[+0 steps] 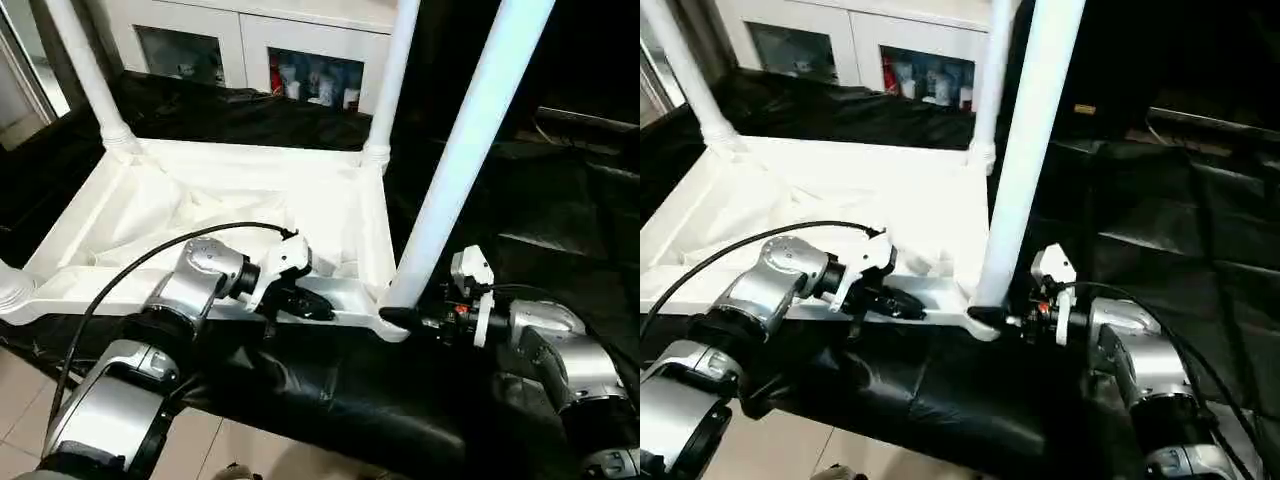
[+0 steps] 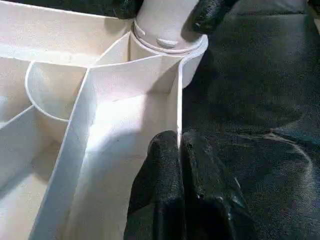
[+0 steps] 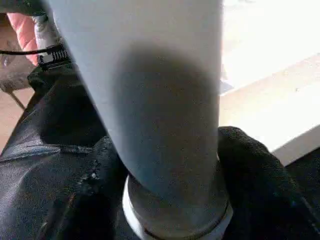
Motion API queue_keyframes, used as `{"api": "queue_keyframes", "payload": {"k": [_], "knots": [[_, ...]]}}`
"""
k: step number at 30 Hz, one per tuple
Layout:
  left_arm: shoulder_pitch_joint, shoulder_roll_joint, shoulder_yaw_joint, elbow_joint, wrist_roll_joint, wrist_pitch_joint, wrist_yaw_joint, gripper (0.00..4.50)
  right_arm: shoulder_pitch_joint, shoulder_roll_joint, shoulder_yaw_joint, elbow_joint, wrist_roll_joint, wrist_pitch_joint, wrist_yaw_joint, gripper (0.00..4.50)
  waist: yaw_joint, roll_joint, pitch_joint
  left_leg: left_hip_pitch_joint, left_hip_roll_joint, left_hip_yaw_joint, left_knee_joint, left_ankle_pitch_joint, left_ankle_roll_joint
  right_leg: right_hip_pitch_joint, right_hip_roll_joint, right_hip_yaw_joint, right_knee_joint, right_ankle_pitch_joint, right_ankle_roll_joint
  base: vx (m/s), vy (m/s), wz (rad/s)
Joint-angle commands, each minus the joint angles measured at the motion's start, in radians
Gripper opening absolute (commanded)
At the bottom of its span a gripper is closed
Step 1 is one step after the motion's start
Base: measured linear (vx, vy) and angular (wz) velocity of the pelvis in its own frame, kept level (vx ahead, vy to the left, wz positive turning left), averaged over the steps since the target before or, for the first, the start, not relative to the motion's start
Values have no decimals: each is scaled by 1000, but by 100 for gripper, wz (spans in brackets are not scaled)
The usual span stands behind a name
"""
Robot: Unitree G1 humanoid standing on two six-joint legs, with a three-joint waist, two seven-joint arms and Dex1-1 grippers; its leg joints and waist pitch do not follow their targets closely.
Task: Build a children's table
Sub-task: Rotate leg to tighten, then rotate table base
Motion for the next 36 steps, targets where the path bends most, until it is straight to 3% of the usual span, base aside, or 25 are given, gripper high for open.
{"api": "queue_keyframes", "payload": {"k": [1,4,8,10,12,13,15,16,18,21,22,25,26,29,32,36], "knots": [[6,-12,3,-31,-26,13,-3,0,9,4,26,-18,23,35,31,243,2,-3,-52,5,36,-11,-64,-161,68,52,-65,39,-68,-99,-261,0,0,0],[-4,-21,5,-4,10,-16,95,0,24,29,24,-18,4,32,-23,237,4,-5,-52,5,35,-12,-64,-160,66,52,-65,38,-69,-107,-252,0,0,0],[-30,-43,19,55,42,-43,224,0,20,65,12,22,-34,17,-125,225,1,-6,-47,9,33,-14,-68,-210,44,45,-67,40,-82,-211,-226,0,0,0],[-30,-43,19,55,42,-43,224,0,20,65,12,22,-34,17,-125,219,0,-8,-47,11,31,-17,-70,-232,32,44,-68,41,-88,-268,-204,0,0,0],[-60,-82,35,103,64,-33,375,0,5,119,-6,97,-83,-6,-292,214,-2,-8,-45,11,30,-17,-71,-239,25,41,-69,41,-91,-300,-189,0,0,0],[-60,-82,35,103,64,-33,375,0,5,119,-6,97,-83,-6,-292,211,-5,-7,-45,14,30,-19,-73,-249,11,38,-69,41,-94,-328,-182,0,0,0],[-96,-152,51,152,77,-12,549,0,-27,205,-44,186,-118,-15,-515,204,-11,-7,-46,13,29,-20,-74,-254,2,38,-67,41,-95,-338,-174,0,0,0],[-104,-174,53,165,81,-10,590,0,-42,233,-61,213,-120,-13,-584,202,-21,-4,-45,15,28,-24,-77,-284,-18,35,-67,38,-98,-369,-170,0,0,0],[-112,-200,54,178,83,-8,632,0,-66,266,-81,257,-122,-18,-668,200,-25,-7,-46,11,26,-25,-77,-282,-13,40,-66,38,-99,-376,-161,0,0,0],[-119,-250,61,193,72,-15,676,0,-105,311,-96,327,-143,-40,-797,199,-32,0,-47,12,26,-23,-75,-281,-6,34,-66,41,-99,-337,-172,0,0,0],[-119,-271,60,194,69,-15,683,0,-120,333,-93,345,-156,-51,-840,199,-32,0,-48,11,24,-24,-76,-280,-6,38,-63,39,-98,-326,-173,0,0,0],[-122,-292,47,207,78,-27,685,0,-139,365,-74,357,-185,-89,-869,199,-34,0,-48,7,23,-22,-75,-265,8,40,-63,41,-97,-287,-174,0,0,0],[-127,-297,46,223,86,-35,696,0,-147,379,-70,363,-196,-118,-869,252,-34,-1,-49,7,23,-22,-75,-264,12,41,-63,41,-96,-280,-175,0,0,0],[-133,-290,47,241,94,-48,698,0,-150,381,-75,362,-191,-154,-834,268,-36,-1,-49,7,23,-21,-74,-273,23,40,-64,41,-98,-283,-175,0,0,0],[-136,-262,43,248,99,-63,682,0,-146,341,-68,343,-172,-184,-749,310,-38,0,-47,7,24,-22,-76,-286,30,40,-64,41,-99,-300,-177,0,0,0],[-138,-241,37,251,103,-78,652,0,-122,287,-50,290,-149,-186,-618,323,-36,-3,-47,6,25,-22,-76,-289,41,41,-65,40,-101,-321,-171,0,0,0]]}}
